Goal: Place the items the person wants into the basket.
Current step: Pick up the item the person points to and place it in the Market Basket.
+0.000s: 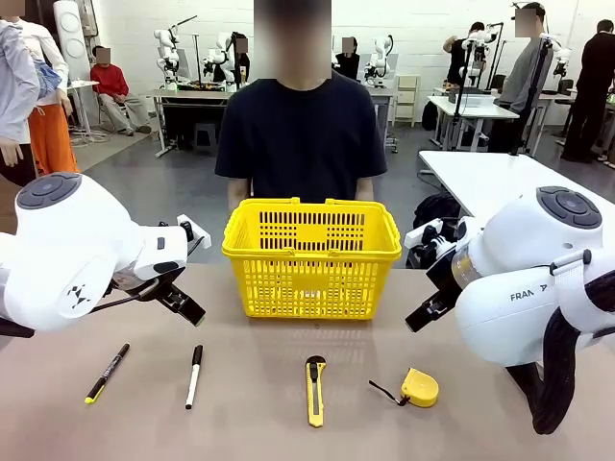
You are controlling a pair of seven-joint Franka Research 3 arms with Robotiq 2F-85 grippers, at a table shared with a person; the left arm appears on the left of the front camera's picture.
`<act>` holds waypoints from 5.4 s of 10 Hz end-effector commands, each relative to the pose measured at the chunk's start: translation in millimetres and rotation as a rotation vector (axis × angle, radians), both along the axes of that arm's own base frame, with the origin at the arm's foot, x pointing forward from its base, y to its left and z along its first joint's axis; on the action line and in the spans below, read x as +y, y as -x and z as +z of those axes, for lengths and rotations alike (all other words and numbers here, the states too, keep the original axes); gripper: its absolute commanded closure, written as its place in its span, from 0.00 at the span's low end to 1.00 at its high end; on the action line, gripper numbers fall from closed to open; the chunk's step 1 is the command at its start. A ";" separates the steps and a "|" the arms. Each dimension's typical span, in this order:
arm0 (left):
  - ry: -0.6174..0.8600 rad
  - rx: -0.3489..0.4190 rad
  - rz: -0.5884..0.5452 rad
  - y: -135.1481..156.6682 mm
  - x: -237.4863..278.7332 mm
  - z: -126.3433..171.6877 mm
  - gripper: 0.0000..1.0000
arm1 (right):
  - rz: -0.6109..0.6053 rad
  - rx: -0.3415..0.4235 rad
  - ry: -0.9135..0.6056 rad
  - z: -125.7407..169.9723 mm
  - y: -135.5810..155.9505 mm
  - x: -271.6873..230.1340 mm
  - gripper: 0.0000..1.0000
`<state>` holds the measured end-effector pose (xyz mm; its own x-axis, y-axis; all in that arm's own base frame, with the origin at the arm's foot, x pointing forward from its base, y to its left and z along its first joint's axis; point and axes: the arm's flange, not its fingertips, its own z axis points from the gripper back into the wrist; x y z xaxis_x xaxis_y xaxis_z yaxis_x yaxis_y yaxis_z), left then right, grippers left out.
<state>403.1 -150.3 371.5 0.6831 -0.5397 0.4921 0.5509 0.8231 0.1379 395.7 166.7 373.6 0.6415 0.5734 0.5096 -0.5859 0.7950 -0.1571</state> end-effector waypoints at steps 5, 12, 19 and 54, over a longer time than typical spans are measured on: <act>0.000 0.000 0.000 -0.1 0.2 0.0 0.00 | 0.000 0.000 0.000 0.0 0.0 0.1 0.00; -0.093 -0.090 -0.048 47.6 8.7 146.9 0.00 | -0.120 -0.170 -0.024 154.2 85.7 -30.5 0.00; -0.111 -0.201 -0.056 87.4 5.0 268.0 0.00 | -0.114 -0.201 0.007 249.5 135.3 -40.7 0.00; 0.673 -0.077 -0.172 76.5 311.7 260.5 0.00 | 0.150 -0.013 -0.797 235.2 88.6 -358.2 0.00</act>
<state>326.4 159.5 631.6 0.5776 -0.1940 0.7929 0.6800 0.6518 -0.3359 304.3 -191.6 606.8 0.5997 0.1243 0.7905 -0.6808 0.5985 0.4223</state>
